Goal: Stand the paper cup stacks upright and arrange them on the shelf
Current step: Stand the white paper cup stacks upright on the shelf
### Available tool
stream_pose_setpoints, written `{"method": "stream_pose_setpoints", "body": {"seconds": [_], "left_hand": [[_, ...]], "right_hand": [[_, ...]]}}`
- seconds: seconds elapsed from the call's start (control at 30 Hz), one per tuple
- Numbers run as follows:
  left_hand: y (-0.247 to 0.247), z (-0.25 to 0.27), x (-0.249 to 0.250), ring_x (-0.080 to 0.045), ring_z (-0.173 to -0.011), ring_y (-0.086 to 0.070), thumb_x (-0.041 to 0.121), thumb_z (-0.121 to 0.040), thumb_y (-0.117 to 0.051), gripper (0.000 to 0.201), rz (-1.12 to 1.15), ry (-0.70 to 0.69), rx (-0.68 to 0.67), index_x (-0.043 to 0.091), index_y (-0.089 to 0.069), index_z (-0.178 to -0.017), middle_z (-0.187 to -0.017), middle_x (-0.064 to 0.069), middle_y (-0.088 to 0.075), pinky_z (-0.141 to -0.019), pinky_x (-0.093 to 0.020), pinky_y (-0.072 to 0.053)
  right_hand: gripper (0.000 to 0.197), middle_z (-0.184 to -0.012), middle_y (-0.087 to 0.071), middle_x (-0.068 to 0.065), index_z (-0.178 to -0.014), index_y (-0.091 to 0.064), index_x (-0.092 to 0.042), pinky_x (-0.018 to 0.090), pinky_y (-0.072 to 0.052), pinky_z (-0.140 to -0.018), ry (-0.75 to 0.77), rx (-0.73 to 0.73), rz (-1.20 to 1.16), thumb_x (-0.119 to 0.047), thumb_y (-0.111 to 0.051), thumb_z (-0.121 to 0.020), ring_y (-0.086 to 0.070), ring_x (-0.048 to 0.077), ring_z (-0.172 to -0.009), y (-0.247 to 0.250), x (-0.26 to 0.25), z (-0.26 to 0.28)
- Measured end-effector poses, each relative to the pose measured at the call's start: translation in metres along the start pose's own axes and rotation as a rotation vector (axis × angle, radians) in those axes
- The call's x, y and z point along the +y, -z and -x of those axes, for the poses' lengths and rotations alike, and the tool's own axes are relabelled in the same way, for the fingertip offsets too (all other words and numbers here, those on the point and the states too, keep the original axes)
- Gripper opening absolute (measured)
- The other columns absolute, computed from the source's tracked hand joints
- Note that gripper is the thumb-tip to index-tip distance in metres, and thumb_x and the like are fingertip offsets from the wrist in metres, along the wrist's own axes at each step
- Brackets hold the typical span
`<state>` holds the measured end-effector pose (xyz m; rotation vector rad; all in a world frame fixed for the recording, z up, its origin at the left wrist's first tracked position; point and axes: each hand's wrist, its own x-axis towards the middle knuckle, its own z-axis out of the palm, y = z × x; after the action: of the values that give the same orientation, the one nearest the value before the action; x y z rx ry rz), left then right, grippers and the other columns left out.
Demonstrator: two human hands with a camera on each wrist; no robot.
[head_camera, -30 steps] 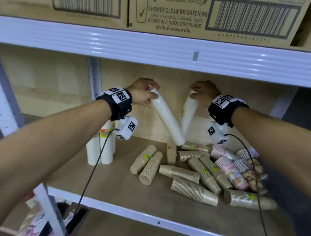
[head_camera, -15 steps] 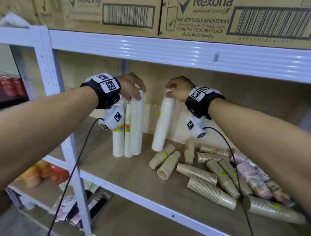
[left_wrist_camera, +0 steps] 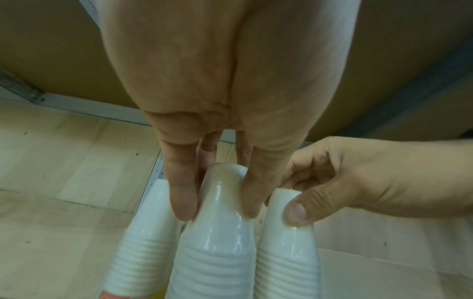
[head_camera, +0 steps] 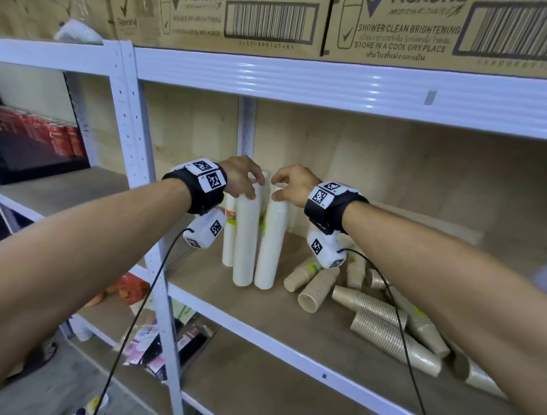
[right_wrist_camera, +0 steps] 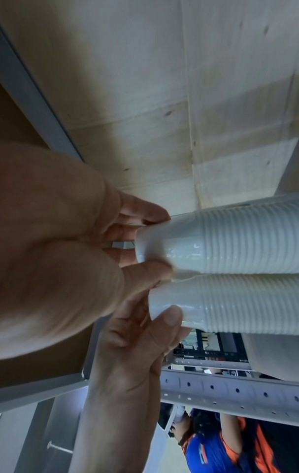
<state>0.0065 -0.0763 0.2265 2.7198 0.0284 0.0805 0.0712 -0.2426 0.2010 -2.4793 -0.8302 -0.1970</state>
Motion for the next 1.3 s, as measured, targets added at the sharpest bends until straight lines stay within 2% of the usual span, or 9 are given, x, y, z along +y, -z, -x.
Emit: {"method": "stream_pose_setpoints", "body": {"seconds": [0.2,0.37,0.53,0.73,0.9,0.97,1.13,1.23,1.3], "left_hand": [[-0.013,0.000,-0.010,-0.027,-0.089,-0.066,0.017,-0.081,-0.077,0.039,-0.050,-0.027,-0.008,0.026,-0.068,-0.118,-0.124,-0.009,-0.057,-0.074,-0.035,-0.057],[-0.014,0.003,-0.010,-0.021,-0.120,-0.053,0.020,-0.084,-0.070,0.037,-0.066,-0.078,0.047,0.030,-0.067,-0.119,-0.132,-0.003,-0.055,-0.088,-0.029,-0.045],[-0.011,0.003,-0.008,-0.022,-0.123,-0.053,0.013,-0.087,-0.062,0.042,-0.095,-0.079,0.034,0.023,-0.064,-0.128,-0.137,-0.004,-0.056,-0.099,-0.034,-0.047],[-0.010,0.003,-0.011,-0.025,-0.091,-0.067,0.027,-0.092,-0.065,0.040,-0.074,-0.037,0.049,0.016,-0.062,-0.130,-0.120,-0.006,-0.059,-0.079,-0.035,-0.058],[-0.008,0.006,-0.013,-0.021,-0.114,-0.057,0.025,-0.088,-0.066,0.046,-0.107,-0.070,0.019,0.020,-0.059,-0.133,-0.133,-0.004,-0.057,-0.094,-0.034,-0.050],[-0.008,0.006,-0.013,-0.020,-0.108,-0.058,0.018,-0.089,-0.065,0.045,-0.115,-0.082,0.016,0.018,-0.059,-0.134,-0.134,-0.004,-0.056,-0.091,-0.032,-0.051],[-0.008,0.004,-0.016,-0.027,-0.080,-0.069,0.032,-0.088,-0.069,0.044,-0.140,-0.018,0.057,0.009,-0.063,-0.125,-0.110,-0.007,-0.064,-0.070,-0.037,-0.060],[-0.008,0.003,-0.017,-0.027,-0.095,-0.068,0.037,-0.087,-0.069,0.047,-0.144,-0.017,0.072,0.012,-0.062,-0.126,-0.118,-0.007,-0.063,-0.077,-0.035,-0.058],[-0.009,0.002,-0.017,-0.023,-0.114,-0.059,0.034,-0.086,-0.068,0.050,-0.155,-0.054,0.073,0.018,-0.058,-0.133,-0.131,-0.004,-0.057,-0.087,-0.032,-0.049]], "right_hand": [[0.040,-0.122,-0.063,0.003,-0.115,-0.069,-0.013,0.029,-0.047,-0.092,0.017,-0.017,-0.001,-0.019,-0.078,-0.077,-0.058,0.021,-0.113,-0.009,-0.004,0.005],[0.043,-0.109,-0.061,0.002,-0.114,-0.067,-0.015,0.029,-0.049,-0.081,-0.030,-0.008,0.018,-0.032,-0.078,-0.076,-0.060,0.021,-0.099,-0.006,-0.012,0.007],[0.039,-0.106,-0.063,0.005,-0.110,-0.068,-0.010,0.033,-0.051,-0.079,-0.065,-0.035,0.076,-0.033,-0.076,-0.079,-0.062,0.025,-0.095,0.000,-0.018,0.011],[0.043,-0.117,-0.062,0.002,-0.122,-0.066,-0.019,0.027,-0.045,-0.083,-0.049,-0.096,0.083,-0.026,-0.073,-0.080,-0.059,0.020,-0.105,0.002,-0.024,0.014],[0.052,-0.094,-0.060,0.010,-0.118,-0.063,-0.002,0.031,-0.046,-0.067,-0.101,-0.075,0.110,-0.035,-0.074,-0.078,-0.056,0.021,-0.074,0.001,-0.031,0.016],[0.046,-0.085,-0.061,0.014,-0.114,-0.064,0.003,0.031,-0.046,-0.064,-0.099,-0.103,0.127,-0.028,-0.072,-0.081,-0.054,0.022,-0.068,0.002,-0.035,0.017],[0.037,-0.116,-0.065,0.011,-0.119,-0.066,-0.008,0.033,-0.052,-0.082,-0.081,-0.149,0.187,-0.018,-0.064,-0.084,-0.064,0.027,-0.098,0.005,-0.040,0.019],[0.039,-0.121,-0.062,0.011,-0.122,-0.063,-0.007,0.034,-0.051,-0.086,-0.092,-0.132,0.190,-0.021,-0.065,-0.085,-0.062,0.028,-0.107,0.005,-0.042,0.021],[0.042,-0.110,-0.062,0.012,-0.118,-0.063,-0.003,0.033,-0.052,-0.078,-0.115,-0.103,0.170,-0.026,-0.069,-0.084,-0.063,0.028,-0.095,0.004,-0.042,0.021]]}}
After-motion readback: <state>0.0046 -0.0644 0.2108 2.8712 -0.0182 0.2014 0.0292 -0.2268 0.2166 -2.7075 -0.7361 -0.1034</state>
